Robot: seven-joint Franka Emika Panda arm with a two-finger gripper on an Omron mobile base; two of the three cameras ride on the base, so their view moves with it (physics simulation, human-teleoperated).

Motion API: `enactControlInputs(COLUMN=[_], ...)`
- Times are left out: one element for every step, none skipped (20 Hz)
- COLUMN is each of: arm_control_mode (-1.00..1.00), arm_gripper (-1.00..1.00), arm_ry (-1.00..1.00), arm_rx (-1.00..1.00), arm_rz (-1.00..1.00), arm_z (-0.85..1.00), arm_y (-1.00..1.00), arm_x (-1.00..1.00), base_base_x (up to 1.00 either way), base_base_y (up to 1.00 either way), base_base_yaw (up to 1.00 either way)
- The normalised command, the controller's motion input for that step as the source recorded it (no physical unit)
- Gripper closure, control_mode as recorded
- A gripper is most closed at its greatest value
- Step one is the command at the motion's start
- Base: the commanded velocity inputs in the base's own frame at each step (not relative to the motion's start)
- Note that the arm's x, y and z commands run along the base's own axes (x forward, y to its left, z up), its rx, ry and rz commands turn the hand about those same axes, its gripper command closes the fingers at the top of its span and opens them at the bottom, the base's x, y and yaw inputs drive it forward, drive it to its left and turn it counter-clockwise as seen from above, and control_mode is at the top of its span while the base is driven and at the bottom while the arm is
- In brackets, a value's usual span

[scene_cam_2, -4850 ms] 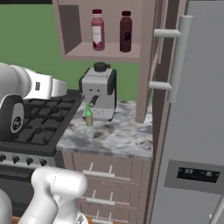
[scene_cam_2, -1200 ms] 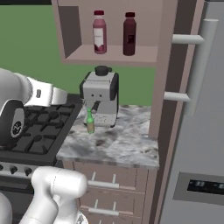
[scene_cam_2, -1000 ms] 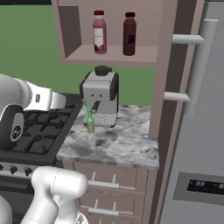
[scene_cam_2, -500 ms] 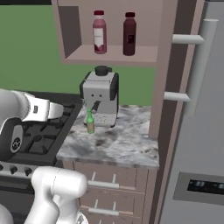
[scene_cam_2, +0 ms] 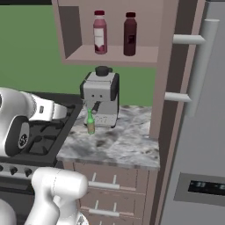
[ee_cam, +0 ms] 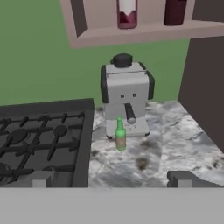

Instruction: Sort all alcoholic drinks to one cabinet, and non-alcoholic drinks to the other.

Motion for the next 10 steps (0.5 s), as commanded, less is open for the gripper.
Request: enactControlInputs(arm_control_mode=[-1.0, -1.0, -1.0, -1.0, -1.0, -1.0, -1.0, -1.0, -1.0, -1.0], arm_gripper=[-1.0, -1.0, -1.0, -1.0, -1.0, -1.0, -1.0, -1.0, -1.0, -1.0], arm_ry=[0.11, 0.11, 0.09, 0.07, 0.04, 0.03, 0.02, 0.01, 0.01, 0.01], arm_rx=[0.0, 0.0, 0.0, 0.0, 0.0, 0.0, 0.0, -0.01, -0.01, -0.01], arm_rz=[0.0, 0.0, 0.0, 0.0, 0.0, 0.0, 0.0, 0.0, 0.0, 0.0], arm_z=[-0.2, -0.21, -0.24, -0.25, -0.27, -0.29, -0.3, -0.32, -0.34, -0.34], arm_y=[0.0, 0.0, 0.0, 0.0, 0.0, 0.0, 0.0, 0.0, 0.0, 0.0], arm_x=[0.24, 0.24, 0.23, 0.23, 0.22, 0.22, 0.23, 0.22, 0.22, 0.21], base_base_x=[0.0, 0.0, 0.0, 0.0, 0.0, 0.0, 0.0, 0.0, 0.0, 0.0], base_base_y=[0.0, 0.0, 0.0, 0.0, 0.0, 0.0, 0.0, 0.0, 0.0, 0.0], base_base_yaw=[0.0, 0.0, 0.0, 0.0, 0.0, 0.0, 0.0, 0.0, 0.0, 0.0])
